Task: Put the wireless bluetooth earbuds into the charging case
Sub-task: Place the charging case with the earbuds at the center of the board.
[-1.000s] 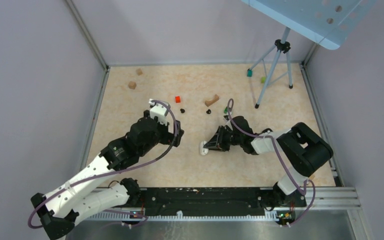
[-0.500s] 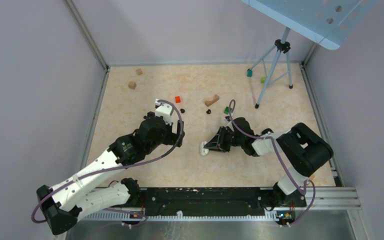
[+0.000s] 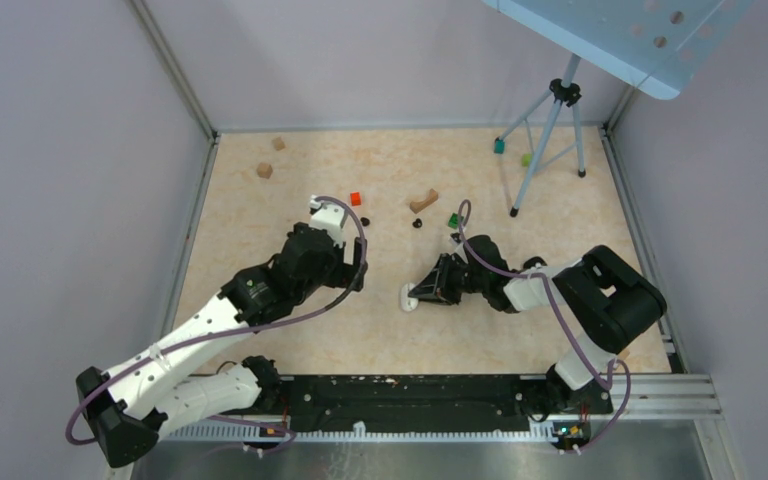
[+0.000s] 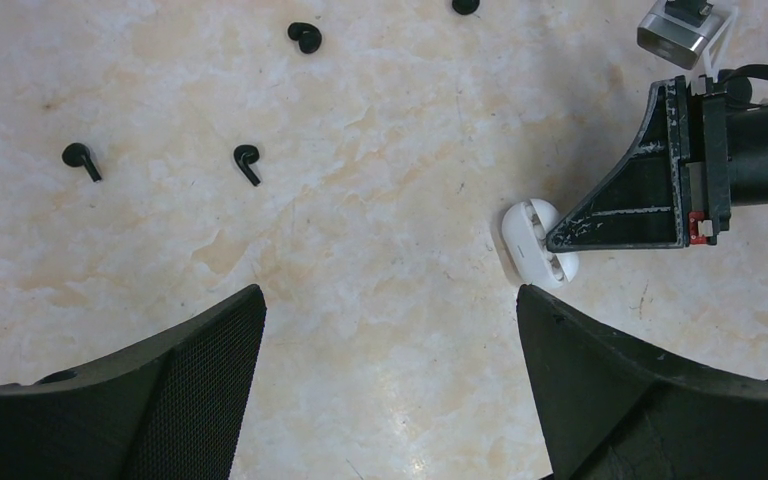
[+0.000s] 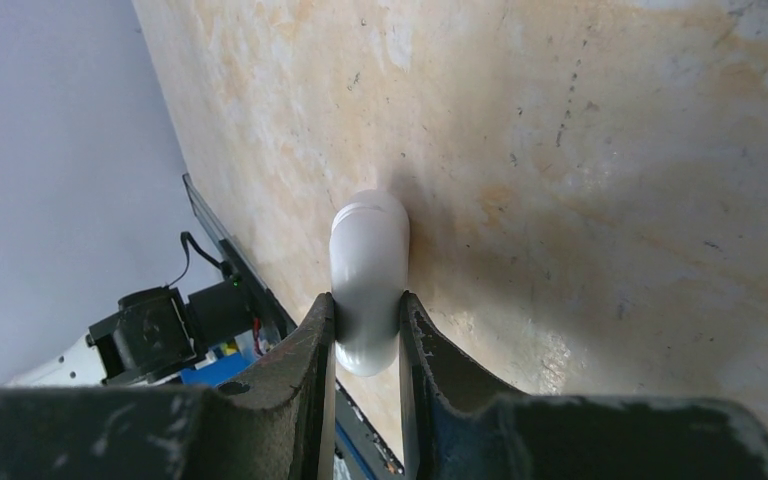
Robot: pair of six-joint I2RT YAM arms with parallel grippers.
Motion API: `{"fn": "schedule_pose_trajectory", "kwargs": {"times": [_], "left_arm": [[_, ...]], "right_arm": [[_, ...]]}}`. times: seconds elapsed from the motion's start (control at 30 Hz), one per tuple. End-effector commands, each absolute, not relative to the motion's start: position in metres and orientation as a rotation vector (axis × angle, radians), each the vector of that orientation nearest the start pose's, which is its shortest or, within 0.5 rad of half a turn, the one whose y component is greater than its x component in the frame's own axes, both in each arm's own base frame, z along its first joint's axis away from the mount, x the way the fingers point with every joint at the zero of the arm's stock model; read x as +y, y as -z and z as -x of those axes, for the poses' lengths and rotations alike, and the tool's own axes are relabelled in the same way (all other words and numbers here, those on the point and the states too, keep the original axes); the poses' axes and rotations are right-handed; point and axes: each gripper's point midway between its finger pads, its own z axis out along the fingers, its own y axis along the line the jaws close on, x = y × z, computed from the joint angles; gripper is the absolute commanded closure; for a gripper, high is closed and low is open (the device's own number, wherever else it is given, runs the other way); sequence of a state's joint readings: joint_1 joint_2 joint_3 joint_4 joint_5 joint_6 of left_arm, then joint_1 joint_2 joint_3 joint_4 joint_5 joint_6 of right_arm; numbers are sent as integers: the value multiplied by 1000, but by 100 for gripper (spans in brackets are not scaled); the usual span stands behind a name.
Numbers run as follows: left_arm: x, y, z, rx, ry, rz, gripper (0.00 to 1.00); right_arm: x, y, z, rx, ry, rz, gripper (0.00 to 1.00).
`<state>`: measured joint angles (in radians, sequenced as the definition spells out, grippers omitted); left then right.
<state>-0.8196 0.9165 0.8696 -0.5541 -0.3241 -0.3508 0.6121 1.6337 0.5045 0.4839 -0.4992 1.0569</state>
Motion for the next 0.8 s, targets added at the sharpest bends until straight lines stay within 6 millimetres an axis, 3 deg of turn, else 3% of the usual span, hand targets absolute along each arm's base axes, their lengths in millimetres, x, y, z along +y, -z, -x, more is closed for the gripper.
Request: {"fn": "schedule_pose_trajectory", "kwargs": {"times": [0.0, 0.3, 0.33, 0.43, 0.57, 0.67, 0.77], "left_arm": [[-178, -219, -233, 2094, 343, -254, 1], [-174, -214, -237, 2112, 332, -223, 1], [-174, -213, -237, 2115, 332, -220, 1], [-173, -211, -239, 2124, 331, -216, 1], [-173, -212, -241, 2125, 333, -215, 1], [-174, -209, -243, 2120, 323, -236, 1], [-173, -206, -245, 2123, 309, -225, 1]], "right_arm": [[305, -52, -230, 2472, -1377, -200, 100], [341, -52, -213, 2497, -1438, -127, 100], [343, -51, -212, 2503, -1443, -129, 98], [342, -48, -214, 2546, -1376, -121, 75], [313, -56, -235, 2590, -1024, -10, 51], [280, -77, -252, 2584, -807, 36, 50], [226, -97, -270, 2545, -511, -29, 50]]}}
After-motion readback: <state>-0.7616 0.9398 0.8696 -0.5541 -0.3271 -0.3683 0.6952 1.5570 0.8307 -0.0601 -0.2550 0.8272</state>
